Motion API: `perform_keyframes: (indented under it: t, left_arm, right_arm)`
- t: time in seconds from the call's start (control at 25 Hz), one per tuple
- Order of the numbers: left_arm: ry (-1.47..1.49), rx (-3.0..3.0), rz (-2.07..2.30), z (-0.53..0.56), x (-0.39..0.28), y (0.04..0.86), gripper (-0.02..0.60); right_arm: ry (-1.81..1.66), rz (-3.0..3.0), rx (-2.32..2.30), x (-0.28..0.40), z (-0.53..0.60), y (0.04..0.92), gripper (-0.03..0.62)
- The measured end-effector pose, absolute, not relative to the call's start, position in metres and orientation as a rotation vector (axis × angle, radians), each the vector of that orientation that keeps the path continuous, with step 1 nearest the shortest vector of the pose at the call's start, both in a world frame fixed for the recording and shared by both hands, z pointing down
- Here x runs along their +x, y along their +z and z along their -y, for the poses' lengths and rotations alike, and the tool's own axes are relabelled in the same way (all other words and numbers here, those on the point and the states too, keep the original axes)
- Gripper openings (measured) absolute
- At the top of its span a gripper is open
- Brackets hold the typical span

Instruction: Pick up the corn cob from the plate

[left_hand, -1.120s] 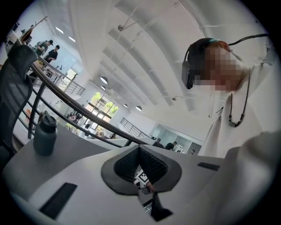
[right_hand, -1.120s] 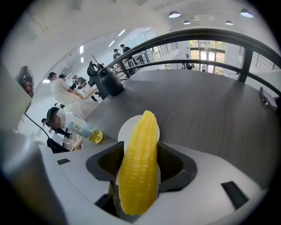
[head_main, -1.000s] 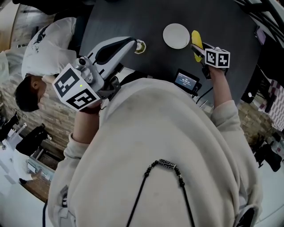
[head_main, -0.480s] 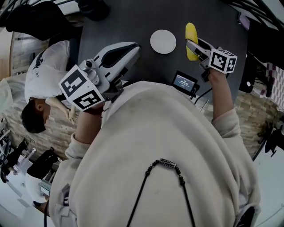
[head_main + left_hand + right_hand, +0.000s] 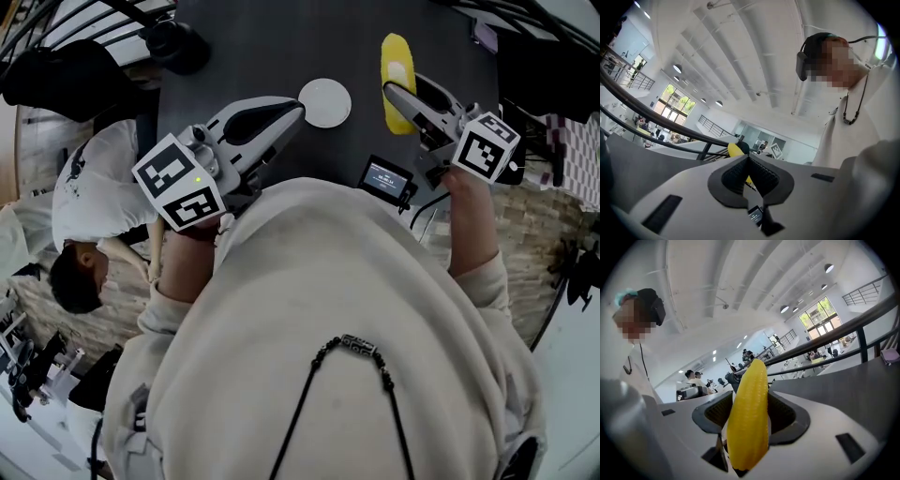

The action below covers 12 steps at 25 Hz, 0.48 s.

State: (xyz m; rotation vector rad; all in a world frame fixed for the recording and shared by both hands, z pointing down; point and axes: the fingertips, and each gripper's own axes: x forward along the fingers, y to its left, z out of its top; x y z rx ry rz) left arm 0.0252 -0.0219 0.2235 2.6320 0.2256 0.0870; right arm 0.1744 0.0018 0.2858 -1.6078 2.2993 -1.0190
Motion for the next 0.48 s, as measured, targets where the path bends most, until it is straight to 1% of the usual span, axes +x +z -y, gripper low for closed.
perform_keyframes:
  t: [0.28,0.48]
  left_arm:
    - [0.093,2.640,-0.274,0.010,0.039,0.220,0.003]
    - [0.120,2.643,-0.287,0.012,0.029,0.221,0.003]
  right_arm:
    - [-0.876,-2.320,-1.545,0.172,-0.027,0.243,0.245]
    - [-0.814,-2.334,-1.545,0.163,-0.033,0.231,0.244]
